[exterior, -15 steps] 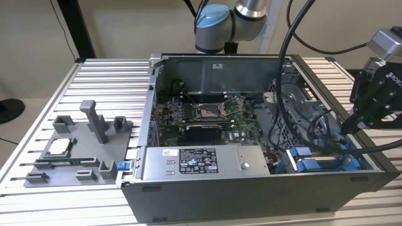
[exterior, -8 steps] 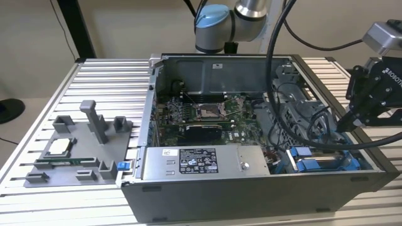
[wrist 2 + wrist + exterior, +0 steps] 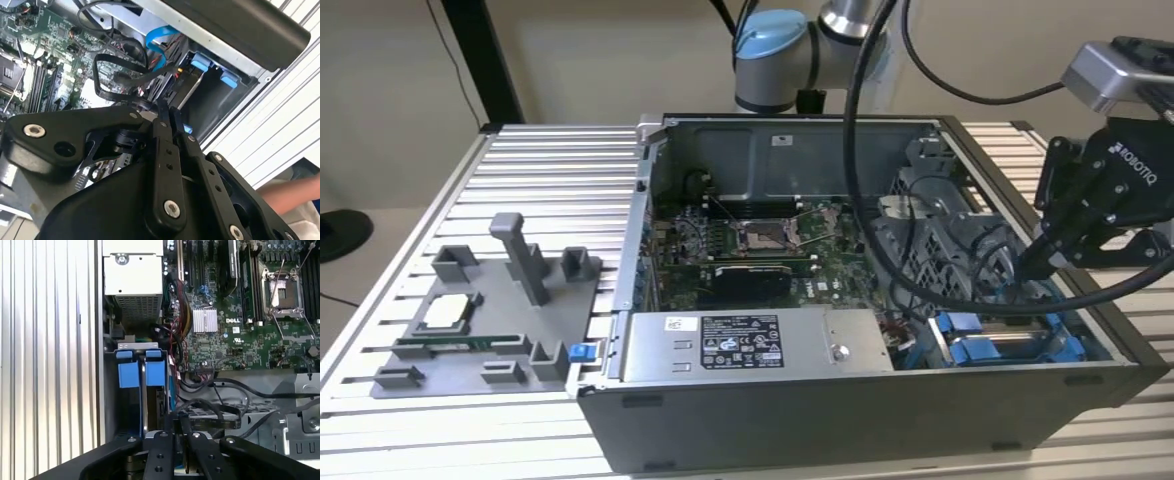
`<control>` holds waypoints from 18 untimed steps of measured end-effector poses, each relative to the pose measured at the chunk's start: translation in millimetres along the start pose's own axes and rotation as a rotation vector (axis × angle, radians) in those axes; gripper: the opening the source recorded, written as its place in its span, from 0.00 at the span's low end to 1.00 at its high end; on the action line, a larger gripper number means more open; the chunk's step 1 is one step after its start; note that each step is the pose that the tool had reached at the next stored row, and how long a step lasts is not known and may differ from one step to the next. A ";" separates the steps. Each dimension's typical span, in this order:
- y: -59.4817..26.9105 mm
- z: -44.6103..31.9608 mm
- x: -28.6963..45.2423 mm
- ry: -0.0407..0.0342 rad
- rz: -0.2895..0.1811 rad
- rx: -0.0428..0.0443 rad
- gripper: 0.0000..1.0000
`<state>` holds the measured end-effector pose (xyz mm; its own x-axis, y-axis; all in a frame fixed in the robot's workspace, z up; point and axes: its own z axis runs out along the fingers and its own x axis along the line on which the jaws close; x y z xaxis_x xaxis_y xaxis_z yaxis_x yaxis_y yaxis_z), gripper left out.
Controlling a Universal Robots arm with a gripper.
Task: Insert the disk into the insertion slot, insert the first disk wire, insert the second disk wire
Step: 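Insert the second disk wire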
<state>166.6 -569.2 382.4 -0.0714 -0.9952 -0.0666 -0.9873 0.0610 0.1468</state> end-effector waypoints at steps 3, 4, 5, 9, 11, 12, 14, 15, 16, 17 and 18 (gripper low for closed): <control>8.4 0.5 0.9 -0.0001 0.000 0.0017 0.00; 11.4 0.9 1.3 -0.0003 0.000 0.0026 0.00; 14.0 1.2 1.7 -0.0003 0.000 0.0037 0.00; 22.0 2.2 4.6 -0.0012 -0.001 0.0095 0.00; 23.5 2.1 8.4 -0.0018 -0.001 0.0115 0.00; 23.7 2.1 11.1 -0.0020 -0.001 0.0119 0.00; 23.9 2.0 16.9 -0.0024 -0.001 0.0124 0.00; 23.8 2.0 20.2 -0.0029 -0.001 0.0127 0.00; 23.6 2.3 23.1 -0.0039 -0.002 0.0137 0.00; 23.4 2.7 26.1 -0.0059 -0.002 0.0153 0.00; 23.1 3.2 29.3 -0.0081 -0.002 0.0174 0.00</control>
<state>141.2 -596.7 380.6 -0.0702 -0.9947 -0.0749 -0.9898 0.0601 0.1294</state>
